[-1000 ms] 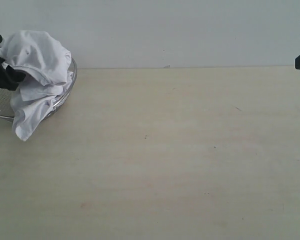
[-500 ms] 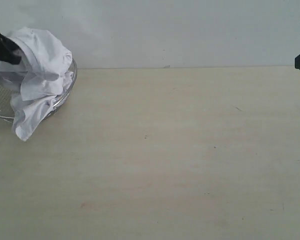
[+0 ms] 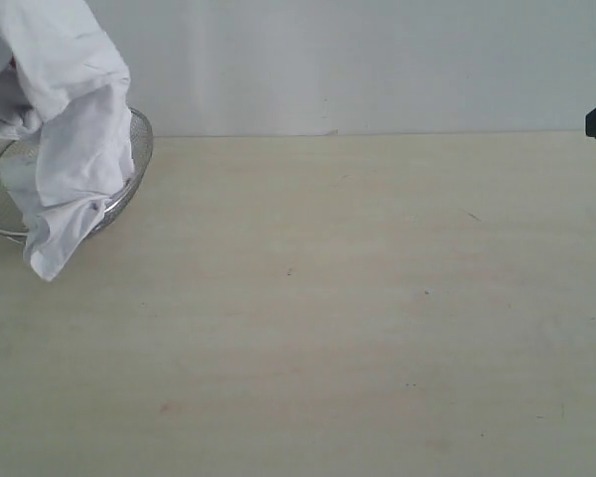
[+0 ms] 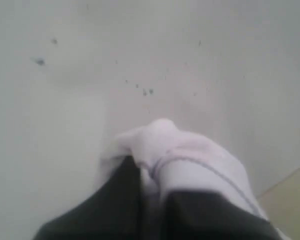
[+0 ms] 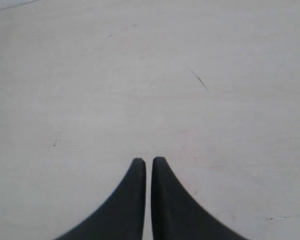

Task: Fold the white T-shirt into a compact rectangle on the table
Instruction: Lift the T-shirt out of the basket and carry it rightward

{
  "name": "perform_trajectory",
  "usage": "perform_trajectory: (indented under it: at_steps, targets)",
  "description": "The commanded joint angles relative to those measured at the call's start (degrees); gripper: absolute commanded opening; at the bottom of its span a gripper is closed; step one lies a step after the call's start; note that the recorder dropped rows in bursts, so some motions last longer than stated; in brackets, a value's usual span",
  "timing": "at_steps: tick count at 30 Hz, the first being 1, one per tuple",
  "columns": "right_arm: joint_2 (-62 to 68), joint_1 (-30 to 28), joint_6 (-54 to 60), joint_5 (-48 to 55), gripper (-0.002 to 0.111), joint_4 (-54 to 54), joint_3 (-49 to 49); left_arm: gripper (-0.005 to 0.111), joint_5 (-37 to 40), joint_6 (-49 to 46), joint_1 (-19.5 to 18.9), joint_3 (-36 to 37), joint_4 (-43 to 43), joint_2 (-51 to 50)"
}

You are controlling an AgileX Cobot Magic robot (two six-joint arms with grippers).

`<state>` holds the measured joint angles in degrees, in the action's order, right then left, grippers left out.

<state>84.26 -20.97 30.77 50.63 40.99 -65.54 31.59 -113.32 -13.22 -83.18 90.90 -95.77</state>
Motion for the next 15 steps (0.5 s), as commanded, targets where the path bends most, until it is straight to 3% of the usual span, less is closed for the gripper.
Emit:
perform_trajectory:
  at_steps: [1, 10, 15]
  targets:
    - [-0.62, -0.19, 0.05, -0.27, 0.0, 0.37, 0.27, 0.004, 4.02, 6.62, 0.41, -0.5, -0.56, 7.04]
    - [-0.62, -0.19, 0.05, -0.27, 0.0, 0.37, 0.27, 0.004, 6.42, 16.7, 4.28, -0.5, -4.65, 21.02]
    - [-0.62, -0.19, 0.05, -0.41, 0.0, 0.37, 0.27, 0.004, 8.15, 25.52, 7.7, -5.94, -9.36, 24.89]
